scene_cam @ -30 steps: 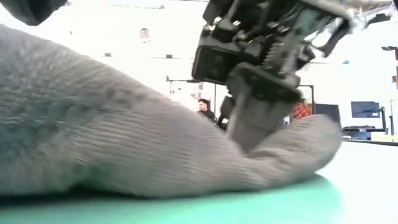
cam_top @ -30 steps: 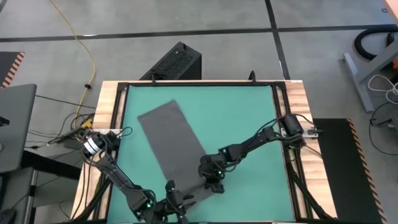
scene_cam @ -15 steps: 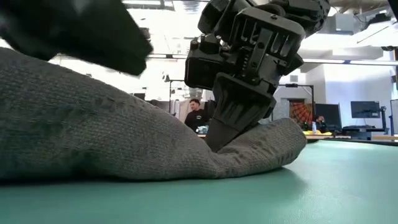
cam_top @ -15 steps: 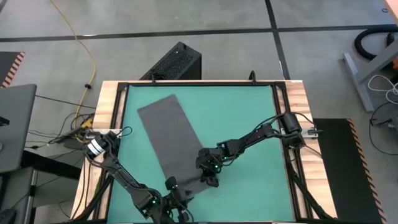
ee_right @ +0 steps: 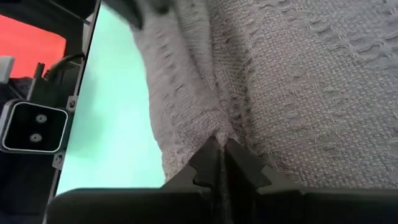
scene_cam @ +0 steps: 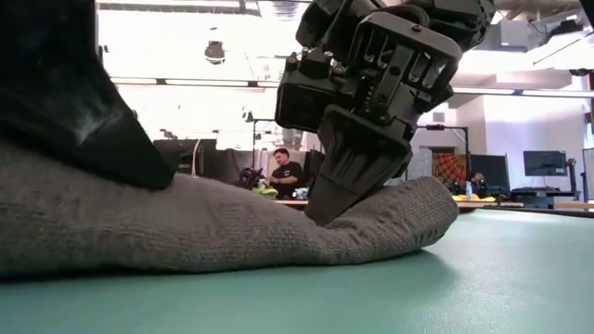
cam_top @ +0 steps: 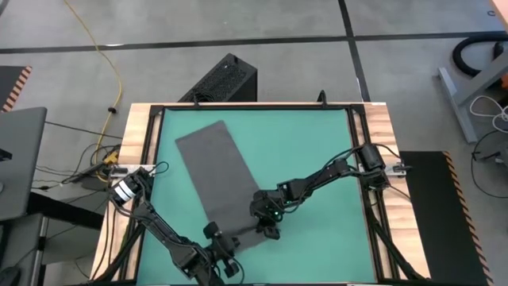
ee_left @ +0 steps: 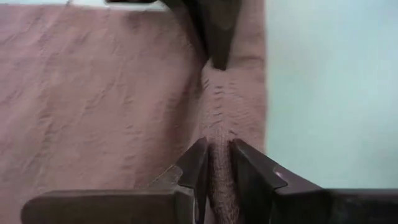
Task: Roll towel
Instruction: Roll the gray towel
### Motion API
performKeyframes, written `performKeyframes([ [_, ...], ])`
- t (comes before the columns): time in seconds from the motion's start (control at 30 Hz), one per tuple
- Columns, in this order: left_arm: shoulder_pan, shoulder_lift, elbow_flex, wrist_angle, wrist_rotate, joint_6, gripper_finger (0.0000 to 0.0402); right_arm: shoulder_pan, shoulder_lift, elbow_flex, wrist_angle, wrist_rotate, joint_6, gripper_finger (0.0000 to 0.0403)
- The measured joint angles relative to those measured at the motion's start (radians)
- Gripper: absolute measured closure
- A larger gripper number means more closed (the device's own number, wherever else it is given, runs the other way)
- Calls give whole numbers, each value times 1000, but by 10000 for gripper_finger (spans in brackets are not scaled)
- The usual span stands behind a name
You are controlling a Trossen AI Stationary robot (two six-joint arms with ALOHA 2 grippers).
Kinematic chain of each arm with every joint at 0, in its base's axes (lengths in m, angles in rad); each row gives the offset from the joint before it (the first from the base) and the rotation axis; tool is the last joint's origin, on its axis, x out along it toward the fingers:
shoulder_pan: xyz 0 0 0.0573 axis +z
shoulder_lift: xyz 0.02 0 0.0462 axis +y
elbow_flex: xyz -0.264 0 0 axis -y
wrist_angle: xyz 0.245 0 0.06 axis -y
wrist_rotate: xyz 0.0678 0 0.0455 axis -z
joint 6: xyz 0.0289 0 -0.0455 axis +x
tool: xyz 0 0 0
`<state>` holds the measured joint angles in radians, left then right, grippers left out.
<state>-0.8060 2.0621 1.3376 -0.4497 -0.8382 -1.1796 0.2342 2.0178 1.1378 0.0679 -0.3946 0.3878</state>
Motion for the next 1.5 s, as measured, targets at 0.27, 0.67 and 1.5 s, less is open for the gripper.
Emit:
performKeyframes([
  [0.27, -6, 0, 0, -61, 20, -54, 395, -30, -12, 32, -19, -103, 14, 289],
  [0.67, -45, 0, -120, 16, 9, -213, 401, -18, -256, 18, -175, -145, -201, 246],
  [1.5, -56, -2, -181, 74, 11, -202, 401, 256, -231, -76, -94, 591, -693, 237],
])
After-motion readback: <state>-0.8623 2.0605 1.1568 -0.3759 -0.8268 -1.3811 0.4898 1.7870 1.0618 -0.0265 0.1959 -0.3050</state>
